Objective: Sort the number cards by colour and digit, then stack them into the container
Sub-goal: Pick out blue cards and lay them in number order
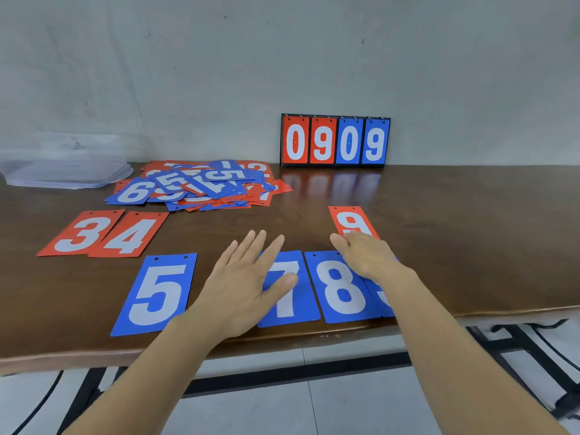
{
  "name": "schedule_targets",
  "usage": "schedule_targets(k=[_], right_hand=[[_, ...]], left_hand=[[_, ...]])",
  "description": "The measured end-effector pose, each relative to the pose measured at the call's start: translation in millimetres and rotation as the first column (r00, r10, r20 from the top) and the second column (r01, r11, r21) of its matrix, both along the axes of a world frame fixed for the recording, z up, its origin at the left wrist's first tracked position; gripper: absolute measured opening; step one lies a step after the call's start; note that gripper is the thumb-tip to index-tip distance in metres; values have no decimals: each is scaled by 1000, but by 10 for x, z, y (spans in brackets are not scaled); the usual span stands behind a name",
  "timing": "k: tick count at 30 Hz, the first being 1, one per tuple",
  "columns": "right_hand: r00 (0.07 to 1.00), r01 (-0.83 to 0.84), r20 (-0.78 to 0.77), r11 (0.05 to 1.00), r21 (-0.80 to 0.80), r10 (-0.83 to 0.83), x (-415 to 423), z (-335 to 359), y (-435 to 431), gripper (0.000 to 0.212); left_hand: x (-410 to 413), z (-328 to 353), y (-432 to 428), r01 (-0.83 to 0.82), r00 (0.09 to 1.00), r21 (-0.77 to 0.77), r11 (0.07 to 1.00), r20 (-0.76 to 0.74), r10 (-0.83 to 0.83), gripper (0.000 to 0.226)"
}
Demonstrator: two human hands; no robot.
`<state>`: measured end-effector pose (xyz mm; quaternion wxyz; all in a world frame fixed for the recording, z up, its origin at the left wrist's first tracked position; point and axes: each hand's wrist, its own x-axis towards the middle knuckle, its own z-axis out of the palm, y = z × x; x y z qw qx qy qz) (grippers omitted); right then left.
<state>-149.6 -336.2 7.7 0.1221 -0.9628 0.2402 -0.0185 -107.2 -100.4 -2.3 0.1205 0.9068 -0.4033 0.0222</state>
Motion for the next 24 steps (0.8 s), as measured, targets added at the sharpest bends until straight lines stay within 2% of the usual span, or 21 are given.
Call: schedule_targets(k=[3,5,7,10,12,14,18,22,24], right_hand=[[997,-55,-56,996,-63,52,-54,47,13,38],[996,-81,-58,990,-117,74,-95,80,46,25],[997,-73,-46,988,-136,67,-106,90,75,22],[999,-46,15,988,-151,48,-77,105,133,28],[995,5,105,998,-68,2,-62,158,264,49],[980,-5,198,1000,10,3,-47,234,496,58],[961,-131,248,991,19,122,21,373,1128,60],[908,-322,260,944,-71,329,152,396,1872,55],[884,-435,181,900,-23,431,233,310,2182,60]], left_hand=[[107,16,230,-58,998,-16,998,-19,58,94],[172,6,399,-95,994,-38,995,-49,94,95],[215,-9,568,-133,988,-49,990,-85,128,93],[268,-34,798,-186,974,-38,982,-138,180,82],[317,-43,937,-210,968,-61,976,-156,199,84],[403,-62,1085,-238,961,-102,966,-172,218,89],[685,-57,1401,-334,938,-136,933,-151,313,86],[1033,-43,1693,-369,927,-26,929,-75,366,85],[1200,-67,1807,-370,929,48,928,-8,371,85]])
